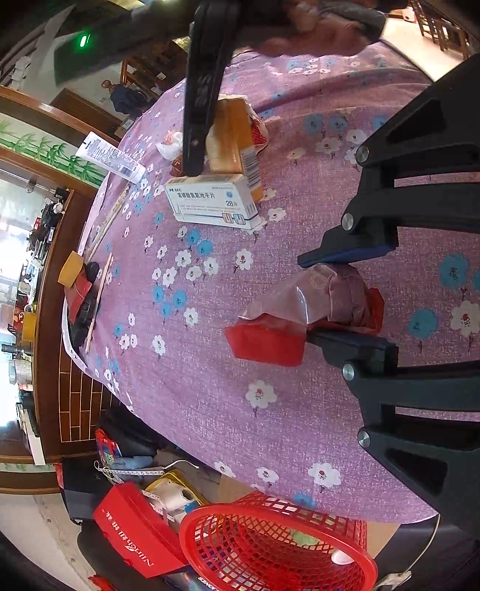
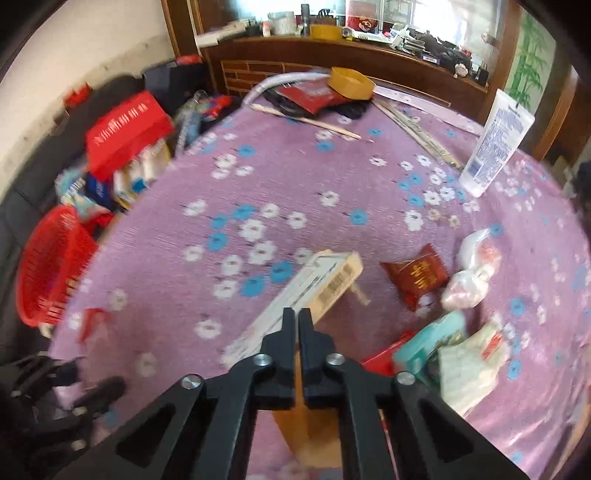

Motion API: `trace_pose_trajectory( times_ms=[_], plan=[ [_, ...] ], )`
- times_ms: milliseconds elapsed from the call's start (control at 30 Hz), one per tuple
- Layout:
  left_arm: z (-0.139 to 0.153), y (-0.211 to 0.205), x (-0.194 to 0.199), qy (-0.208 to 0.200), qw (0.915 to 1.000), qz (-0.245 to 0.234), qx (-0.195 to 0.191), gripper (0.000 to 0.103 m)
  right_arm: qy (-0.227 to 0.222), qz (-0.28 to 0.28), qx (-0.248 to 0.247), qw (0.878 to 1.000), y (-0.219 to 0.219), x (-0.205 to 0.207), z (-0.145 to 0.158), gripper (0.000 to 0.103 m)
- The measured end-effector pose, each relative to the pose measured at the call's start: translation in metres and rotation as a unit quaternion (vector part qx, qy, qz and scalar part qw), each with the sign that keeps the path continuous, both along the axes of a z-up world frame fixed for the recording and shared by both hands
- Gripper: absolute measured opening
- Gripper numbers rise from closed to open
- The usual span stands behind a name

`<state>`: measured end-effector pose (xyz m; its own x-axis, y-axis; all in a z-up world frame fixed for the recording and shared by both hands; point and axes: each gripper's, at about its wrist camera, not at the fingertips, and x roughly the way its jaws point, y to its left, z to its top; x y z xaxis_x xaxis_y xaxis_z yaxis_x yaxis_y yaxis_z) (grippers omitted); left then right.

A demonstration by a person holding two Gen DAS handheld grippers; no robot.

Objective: Collect trash
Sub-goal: 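Grasp the orange box with the right gripper while the left holds the pink bag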

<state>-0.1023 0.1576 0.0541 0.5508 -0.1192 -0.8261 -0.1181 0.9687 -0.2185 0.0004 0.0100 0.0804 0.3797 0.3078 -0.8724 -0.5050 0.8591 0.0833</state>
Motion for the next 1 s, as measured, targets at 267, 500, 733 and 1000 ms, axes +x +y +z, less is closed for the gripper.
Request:
trace_pose_trajectory(
  times_ms=[267, 500, 733, 1000],
  plan=[
    [0.000, -0.002, 0.002, 0.001, 1.0000, -0.008, -0.004, 0.031, 0.057, -0.023, 0.045, 0.997, -0.028, -0.023, -0.004, 0.003],
    [-0.001, -0.003, 0.002, 0.003, 0.9999, -0.011, -0.005, 0.031, 0.061, -0.011, 0.038, 0.997, -0.053, -0.058, -0.013, 0.016],
    [0.000, -0.015, 0.003, 0.003, 0.9997, -0.024, -0.003, 0.031, 0.029, 0.030, -0.017, 0.999, -0.051, -0.037, -0.027, 0.061],
    [-0.001, -0.020, -0.001, 0.003, 0.9997, -0.025, 0.000, 0.031, 0.039, 0.057, -0.044, 0.997, -0.038, -0.037, -0.046, 0.058]
  ],
)
